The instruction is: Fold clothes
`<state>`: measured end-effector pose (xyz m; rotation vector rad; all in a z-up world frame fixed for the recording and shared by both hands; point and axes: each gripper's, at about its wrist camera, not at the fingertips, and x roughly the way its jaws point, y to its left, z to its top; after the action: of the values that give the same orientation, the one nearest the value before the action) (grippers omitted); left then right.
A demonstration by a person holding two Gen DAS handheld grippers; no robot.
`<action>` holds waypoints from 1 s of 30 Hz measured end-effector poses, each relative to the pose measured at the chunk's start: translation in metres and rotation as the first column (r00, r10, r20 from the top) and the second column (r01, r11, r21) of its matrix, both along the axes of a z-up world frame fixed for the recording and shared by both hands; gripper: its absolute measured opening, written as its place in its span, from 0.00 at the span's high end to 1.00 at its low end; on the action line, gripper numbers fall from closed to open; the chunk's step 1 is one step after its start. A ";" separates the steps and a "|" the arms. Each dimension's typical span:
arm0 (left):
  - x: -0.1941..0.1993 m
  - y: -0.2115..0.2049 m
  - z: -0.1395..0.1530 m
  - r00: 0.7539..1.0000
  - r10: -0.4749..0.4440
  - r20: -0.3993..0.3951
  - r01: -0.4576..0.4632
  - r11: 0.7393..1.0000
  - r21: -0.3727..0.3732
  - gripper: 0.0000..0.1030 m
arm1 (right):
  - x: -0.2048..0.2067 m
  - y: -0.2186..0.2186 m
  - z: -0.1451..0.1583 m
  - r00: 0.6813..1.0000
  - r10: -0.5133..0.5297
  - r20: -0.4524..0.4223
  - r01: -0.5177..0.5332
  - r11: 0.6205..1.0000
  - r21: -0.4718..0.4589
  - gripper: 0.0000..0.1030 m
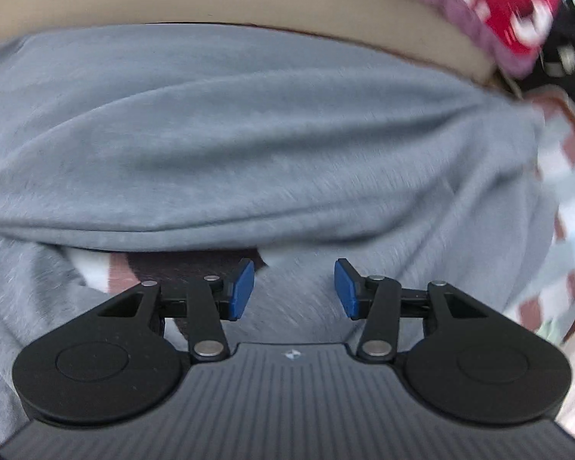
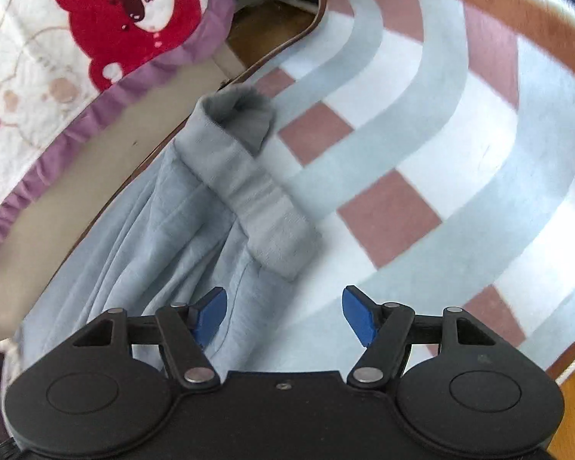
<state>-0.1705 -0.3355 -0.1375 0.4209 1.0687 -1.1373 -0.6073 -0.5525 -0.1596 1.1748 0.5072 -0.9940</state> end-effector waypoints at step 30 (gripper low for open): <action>0.065 0.103 0.019 0.972 0.164 0.168 -0.199 0.956 0.214 0.51 | -0.041 0.076 -0.030 0.860 -0.177 -0.478 0.088 0.975 -0.202 0.78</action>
<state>-0.1054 -0.2321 -0.1188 0.5687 1.0874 -0.8088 -0.6480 -0.4770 -0.1894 0.7979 0.7328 -1.4447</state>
